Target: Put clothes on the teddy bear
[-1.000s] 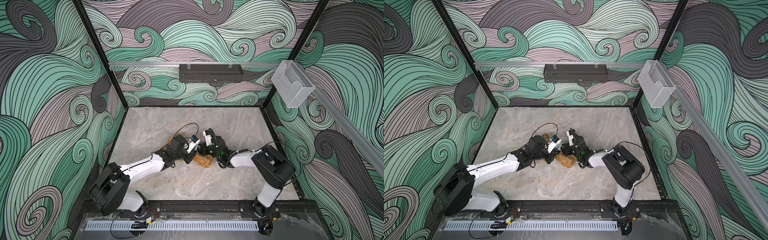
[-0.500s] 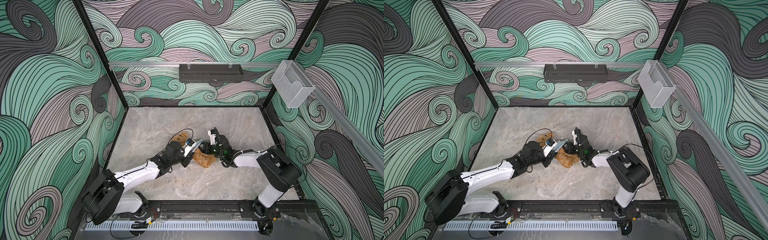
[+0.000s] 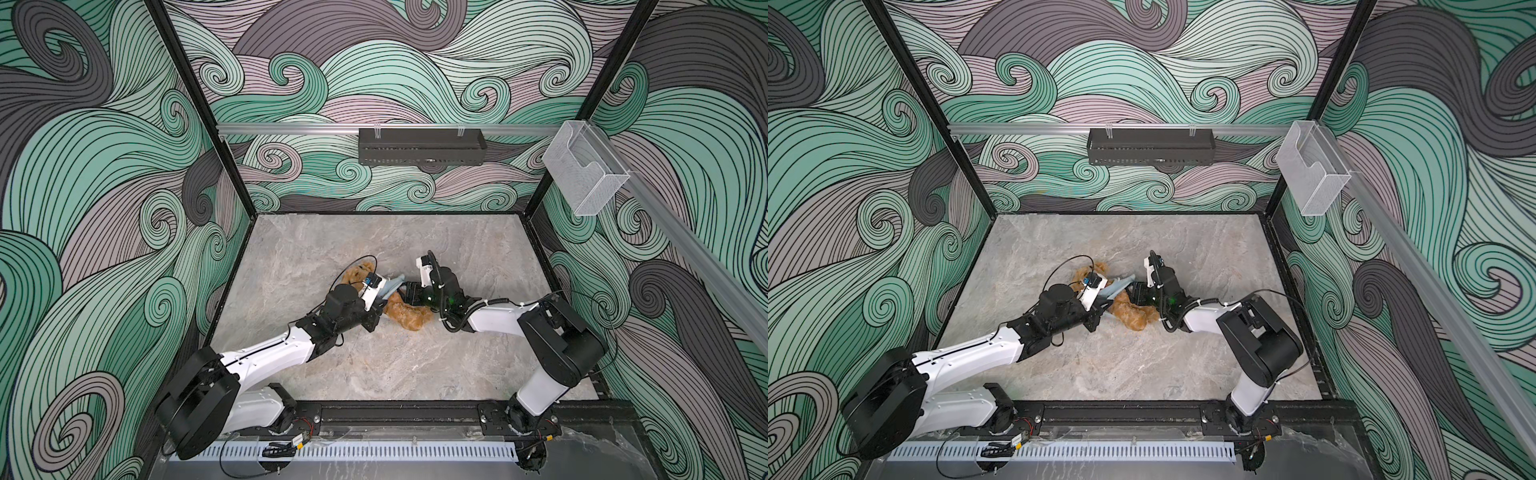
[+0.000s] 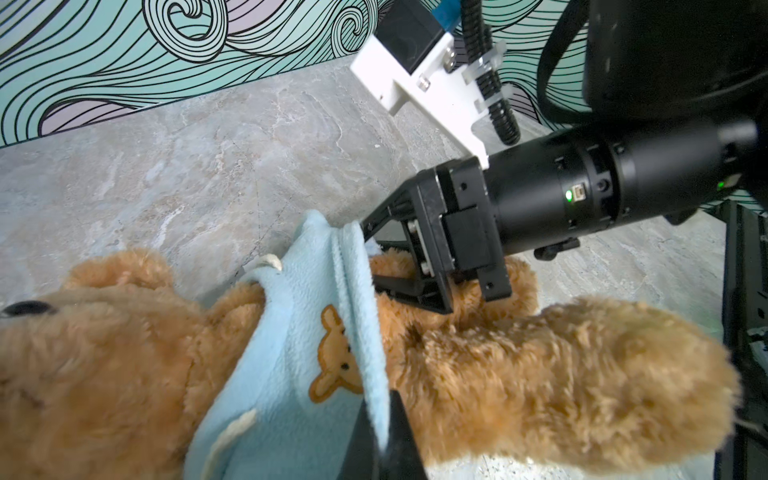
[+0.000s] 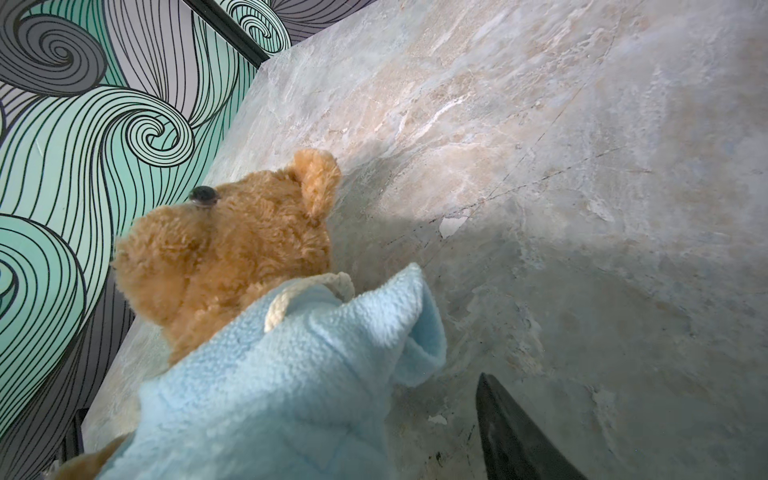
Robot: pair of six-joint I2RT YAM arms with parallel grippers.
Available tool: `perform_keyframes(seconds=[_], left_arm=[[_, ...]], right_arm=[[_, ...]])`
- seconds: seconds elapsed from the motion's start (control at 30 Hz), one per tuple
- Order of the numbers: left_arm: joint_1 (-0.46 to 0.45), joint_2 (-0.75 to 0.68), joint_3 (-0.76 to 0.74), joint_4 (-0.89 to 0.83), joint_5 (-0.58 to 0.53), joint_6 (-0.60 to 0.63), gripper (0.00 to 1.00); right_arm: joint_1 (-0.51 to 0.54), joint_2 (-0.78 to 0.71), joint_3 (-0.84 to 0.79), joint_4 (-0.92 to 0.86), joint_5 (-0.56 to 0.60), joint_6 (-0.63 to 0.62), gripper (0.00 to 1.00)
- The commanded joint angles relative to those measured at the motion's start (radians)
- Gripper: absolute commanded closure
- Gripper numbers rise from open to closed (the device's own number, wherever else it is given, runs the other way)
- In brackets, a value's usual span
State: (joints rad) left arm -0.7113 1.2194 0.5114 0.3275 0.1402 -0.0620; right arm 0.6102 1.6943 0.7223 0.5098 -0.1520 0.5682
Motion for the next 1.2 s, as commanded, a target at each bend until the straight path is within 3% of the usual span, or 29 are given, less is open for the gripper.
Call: perform_keyframes(seconds=[0.0,0.33,0.63,0.83,1.0,1.17], left_arm=[[-0.038,-0.049,-0.031,-0.033,0.075,0.007,1.00],[-0.120,0.133,-0.019,-0.029,0.065,0.042,1.00],[-0.132,0.083,-0.018,-0.033,0.091,0.057,1.00],[-0.132,0.013,-0.008,-0.035,0.080,0.059,1.00],[-0.151,0.078,-0.013,-0.050,0.093,0.074,1.00],[-0.169,0.193,0.027,-0.053,0.085,0.075,1.00]], right_arm=[[-0.152,0.050,0.007,-0.087,0.307,0.048,0.43],[-0.182,0.019,0.028,0.024,0.157,0.030,0.63],[-0.263,-0.047,0.049,-0.060,0.136,0.096,0.46],[-0.262,-0.049,0.041,-0.069,0.131,0.118,0.45],[-0.263,-0.030,0.003,0.036,0.118,0.114,0.53],[-0.265,0.006,-0.012,0.238,-0.029,0.029,0.65]])
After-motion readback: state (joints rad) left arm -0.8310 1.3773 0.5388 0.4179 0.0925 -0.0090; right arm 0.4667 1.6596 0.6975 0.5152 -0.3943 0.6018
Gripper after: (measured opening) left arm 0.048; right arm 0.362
